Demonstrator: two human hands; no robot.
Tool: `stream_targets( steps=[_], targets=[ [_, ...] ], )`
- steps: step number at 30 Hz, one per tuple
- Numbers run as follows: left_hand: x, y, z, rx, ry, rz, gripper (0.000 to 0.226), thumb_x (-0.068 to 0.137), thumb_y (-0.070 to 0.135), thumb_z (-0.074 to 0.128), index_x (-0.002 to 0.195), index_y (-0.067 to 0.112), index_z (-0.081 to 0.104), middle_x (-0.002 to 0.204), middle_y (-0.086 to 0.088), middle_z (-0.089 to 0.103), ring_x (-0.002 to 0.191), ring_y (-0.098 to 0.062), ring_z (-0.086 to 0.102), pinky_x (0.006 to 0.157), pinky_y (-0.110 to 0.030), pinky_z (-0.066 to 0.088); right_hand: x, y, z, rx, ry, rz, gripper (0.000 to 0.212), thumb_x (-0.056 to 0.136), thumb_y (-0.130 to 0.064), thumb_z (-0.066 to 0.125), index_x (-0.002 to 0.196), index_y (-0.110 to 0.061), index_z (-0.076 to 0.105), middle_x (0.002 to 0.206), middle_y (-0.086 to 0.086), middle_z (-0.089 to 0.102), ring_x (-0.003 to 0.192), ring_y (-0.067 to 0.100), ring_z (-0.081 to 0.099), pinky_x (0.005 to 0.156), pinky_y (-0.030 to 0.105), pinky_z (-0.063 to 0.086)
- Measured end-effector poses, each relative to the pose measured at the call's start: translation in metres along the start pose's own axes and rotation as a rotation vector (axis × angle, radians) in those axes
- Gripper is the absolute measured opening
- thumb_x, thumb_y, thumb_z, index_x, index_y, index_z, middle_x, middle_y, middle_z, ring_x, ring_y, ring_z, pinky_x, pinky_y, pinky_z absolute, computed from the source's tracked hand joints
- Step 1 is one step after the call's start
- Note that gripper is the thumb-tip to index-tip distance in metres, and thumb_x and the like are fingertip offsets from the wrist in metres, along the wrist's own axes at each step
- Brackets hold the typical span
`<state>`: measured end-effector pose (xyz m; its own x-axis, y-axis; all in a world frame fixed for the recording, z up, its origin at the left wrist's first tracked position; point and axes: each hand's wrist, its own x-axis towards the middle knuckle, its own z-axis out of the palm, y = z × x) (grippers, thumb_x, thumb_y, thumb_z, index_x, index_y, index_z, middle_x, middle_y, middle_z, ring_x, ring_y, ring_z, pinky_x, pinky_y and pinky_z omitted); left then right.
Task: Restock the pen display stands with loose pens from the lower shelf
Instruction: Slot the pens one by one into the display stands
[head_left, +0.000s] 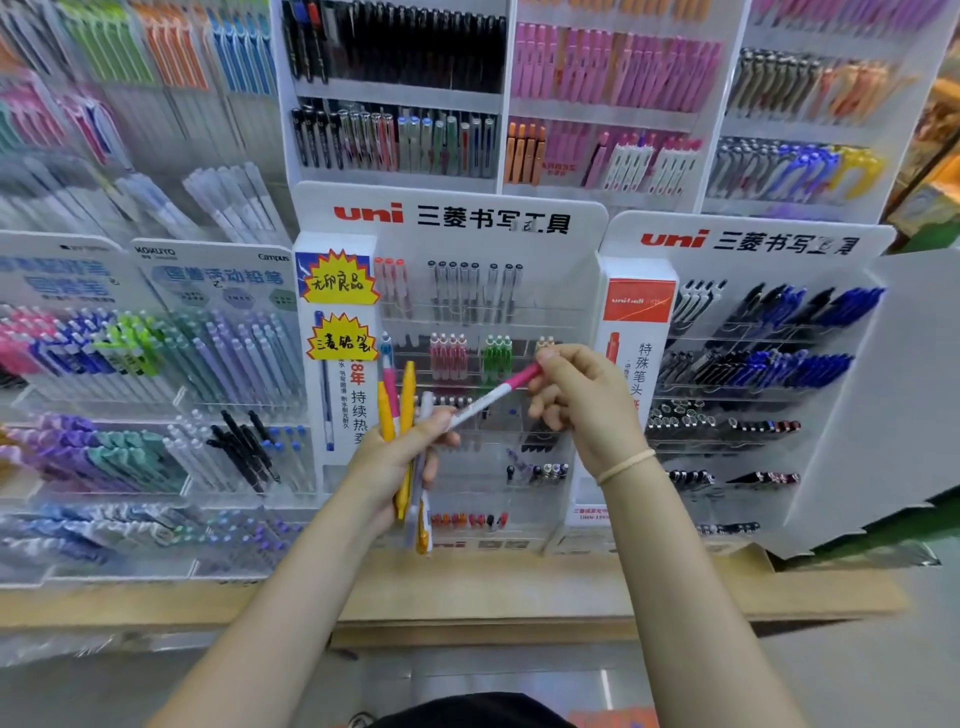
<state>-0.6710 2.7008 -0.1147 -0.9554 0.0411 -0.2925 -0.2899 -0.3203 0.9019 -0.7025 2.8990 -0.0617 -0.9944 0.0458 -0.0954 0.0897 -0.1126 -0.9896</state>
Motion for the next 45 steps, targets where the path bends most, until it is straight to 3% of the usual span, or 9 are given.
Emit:
stream_targets(
  steps=[7, 15, 18, 21, 25, 30, 34, 40, 45],
  targets=[
    [0.003, -0.002, -0.019, -0.209, 0.270, 0.065, 0.010, 0.089, 0.017, 0.073, 0.098, 0.011, 0.073, 0.073, -0.001, 0.070, 0.039, -0.009, 0.045, 0.040, -0.022, 0.039, -0.022, 0.022, 0.012, -0.102, -0.173, 0.115, 0.008, 0.095, -0.002, 0.059, 0.088, -0.005, 0.059, 0.074, 0.014, 0.070, 0.072, 0.028, 0.071, 0.050, 0.025, 0.050],
    [-0.006, -0.007, -0.013, -0.149, 0.238, 0.033, 0.011, 0.089, 0.022, 0.073, 0.090, 0.011, 0.072, 0.055, -0.002, 0.061, 0.041, -0.013, 0.045, 0.045, -0.026, 0.041, -0.033, 0.046, 0.037, -0.356, -0.473, 0.130, 0.011, 0.086, -0.006, 0.074, 0.089, -0.006, 0.063, 0.087, 0.016, 0.074, 0.080, 0.023, 0.071, 0.069, 0.033, 0.056],
    [-0.010, -0.007, -0.016, -0.071, 0.106, 0.010, 0.019, 0.091, 0.024, 0.070, 0.091, 0.005, 0.074, 0.048, -0.005, 0.051, 0.040, -0.014, 0.045, 0.045, -0.025, 0.042, -0.032, 0.045, 0.040, -0.305, -0.364, 0.061, 0.016, 0.094, -0.017, 0.066, 0.102, -0.003, 0.067, 0.092, 0.008, 0.075, 0.088, 0.023, 0.071, 0.077, 0.039, 0.057],
    [-0.013, -0.007, -0.022, 0.012, -0.052, -0.038, 0.023, 0.091, 0.025, 0.069, 0.102, 0.006, 0.074, 0.049, -0.007, 0.049, 0.039, -0.015, 0.045, 0.045, -0.027, 0.045, -0.026, 0.034, 0.041, -0.235, -0.275, -0.039, 0.021, 0.099, -0.018, 0.059, 0.117, -0.012, 0.067, 0.093, -0.002, 0.073, 0.086, 0.016, 0.067, 0.070, 0.031, 0.053],
    [-0.016, -0.005, -0.020, -0.013, -0.157, -0.051, 0.023, 0.088, 0.023, 0.069, 0.103, 0.006, 0.069, 0.078, -0.018, 0.065, 0.039, -0.013, 0.046, 0.042, -0.025, 0.042, -0.021, 0.026, 0.042, -0.215, -0.311, -0.052, 0.021, 0.097, -0.015, 0.060, 0.114, -0.009, 0.070, 0.078, -0.008, 0.069, 0.070, 0.004, 0.061, 0.060, 0.022, 0.044],
    [-0.004, -0.004, -0.023, 0.037, -0.001, -0.020, 0.024, 0.090, 0.026, 0.071, 0.107, 0.010, 0.077, 0.063, -0.015, 0.051, 0.043, -0.015, 0.044, 0.045, -0.025, 0.042, -0.011, 0.014, 0.038, -0.130, -0.241, -0.100, 0.012, 0.094, -0.008, 0.064, 0.104, -0.010, 0.070, 0.084, -0.004, 0.072, 0.075, 0.007, 0.064, 0.069, 0.024, 0.050],
    [0.004, 0.002, -0.028, -0.001, 0.140, 0.027, 0.023, 0.087, 0.031, 0.076, 0.106, 0.017, 0.076, 0.083, -0.013, 0.060, 0.045, -0.012, 0.047, 0.050, -0.028, 0.042, 0.002, -0.012, 0.041, -0.071, -0.109, -0.229, 0.016, 0.093, -0.005, 0.065, 0.108, -0.006, 0.070, 0.096, 0.008, 0.074, 0.084, 0.015, 0.071, 0.076, 0.022, 0.055],
    [0.007, 0.012, -0.030, -0.042, 0.139, 0.023, 0.014, 0.090, 0.023, 0.072, 0.096, 0.012, 0.067, 0.070, 0.000, 0.063, 0.043, -0.012, 0.046, 0.043, -0.025, 0.040, 0.027, -0.031, 0.060, -0.249, -0.004, -0.493, 0.015, 0.092, -0.007, 0.067, 0.107, -0.011, 0.071, 0.096, 0.007, 0.074, 0.091, 0.016, 0.070, 0.085, 0.028, 0.057],
    [0.010, 0.017, -0.033, -0.085, 0.100, -0.010, 0.018, 0.092, 0.023, 0.071, 0.088, 0.011, 0.058, 0.063, 0.000, 0.057, 0.043, -0.012, 0.044, 0.042, -0.024, 0.038, 0.048, -0.010, 0.077, -0.467, -0.073, -0.475, 0.017, 0.090, -0.008, 0.070, 0.106, -0.014, 0.073, 0.097, 0.001, 0.074, 0.093, 0.015, 0.070, 0.089, 0.037, 0.058]
  ],
)
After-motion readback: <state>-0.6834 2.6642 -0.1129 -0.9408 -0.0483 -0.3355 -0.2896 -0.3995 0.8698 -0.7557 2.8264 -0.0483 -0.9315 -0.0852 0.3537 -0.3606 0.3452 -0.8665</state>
